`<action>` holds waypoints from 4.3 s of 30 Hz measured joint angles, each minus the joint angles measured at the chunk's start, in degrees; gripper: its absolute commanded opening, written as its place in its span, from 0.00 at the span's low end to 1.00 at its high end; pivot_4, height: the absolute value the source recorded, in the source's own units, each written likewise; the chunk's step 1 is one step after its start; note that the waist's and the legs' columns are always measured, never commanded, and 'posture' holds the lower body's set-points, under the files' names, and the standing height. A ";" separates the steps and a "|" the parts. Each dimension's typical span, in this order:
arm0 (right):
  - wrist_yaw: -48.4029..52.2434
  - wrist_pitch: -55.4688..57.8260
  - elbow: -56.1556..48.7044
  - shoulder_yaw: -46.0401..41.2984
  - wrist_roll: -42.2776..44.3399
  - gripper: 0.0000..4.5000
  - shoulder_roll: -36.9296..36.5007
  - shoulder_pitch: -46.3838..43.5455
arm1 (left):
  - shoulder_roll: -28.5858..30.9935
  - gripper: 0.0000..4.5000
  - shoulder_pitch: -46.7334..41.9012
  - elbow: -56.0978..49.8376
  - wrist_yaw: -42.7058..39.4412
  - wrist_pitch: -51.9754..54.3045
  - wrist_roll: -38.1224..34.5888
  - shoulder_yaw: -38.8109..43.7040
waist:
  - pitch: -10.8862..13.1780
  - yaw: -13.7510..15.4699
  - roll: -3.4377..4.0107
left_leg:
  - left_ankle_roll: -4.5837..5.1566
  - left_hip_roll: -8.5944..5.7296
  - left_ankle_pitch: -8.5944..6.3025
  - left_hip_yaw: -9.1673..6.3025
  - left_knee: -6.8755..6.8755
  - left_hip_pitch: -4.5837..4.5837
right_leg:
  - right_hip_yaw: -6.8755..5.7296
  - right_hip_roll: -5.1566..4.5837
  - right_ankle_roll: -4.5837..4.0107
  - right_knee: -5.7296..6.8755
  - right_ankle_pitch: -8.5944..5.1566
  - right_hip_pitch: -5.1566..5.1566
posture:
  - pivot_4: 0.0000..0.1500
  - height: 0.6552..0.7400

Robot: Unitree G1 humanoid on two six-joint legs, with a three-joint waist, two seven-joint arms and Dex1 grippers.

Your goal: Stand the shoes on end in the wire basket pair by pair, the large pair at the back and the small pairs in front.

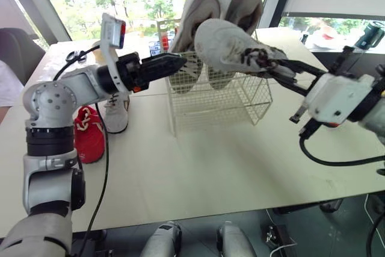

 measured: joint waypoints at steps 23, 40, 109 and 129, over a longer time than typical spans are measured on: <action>6.81 0.11 2.82 6.94 7.17 0.64 4.79 -8.27 | -3.80 0.05 3.10 -4.14 1.23 3.92 0.85 1.26 | 0.01 0.14 -0.01 | -0.01 0.01 0.00 -0.05 0.01 0.00 | 0.00 -0.04 -0.01 -0.01 0.00 0.02 | 1.00 1.00; -27.40 39.40 9.05 -6.81 80.69 0.99 26.35 -6.30 | -22.25 0.05 6.13 -4.09 25.99 -0.16 -14.53 12.36 | -0.01 0.18 -0.06 | 0.06 0.03 -0.03 -0.14 0.01 0.00 | -0.07 -0.01 -0.08 -0.09 0.06 0.08 | 1.00 1.00; 36.39 -20.64 102.90 13.57 0.80 0.99 21.59 -53.28 | -11.32 1.00 19.96 -23.79 19.11 -8.70 5.94 -4.65 | 0.02 -0.21 -0.01 | 0.01 0.04 -0.02 0.04 -0.10 -0.03 | 0.00 0.03 -0.07 -0.24 0.06 0.00 | 1.00 1.00; 30.54 -20.92 86.58 7.34 1.25 0.99 17.40 -42.61 | -11.34 1.00 17.96 -22.95 17.41 -7.65 6.12 -5.06 | 0.02 -0.23 -0.01 | 0.01 0.04 -0.02 0.06 -0.07 -0.03 | 0.00 0.03 -0.07 -0.22 0.06 0.00 | 1.00 1.00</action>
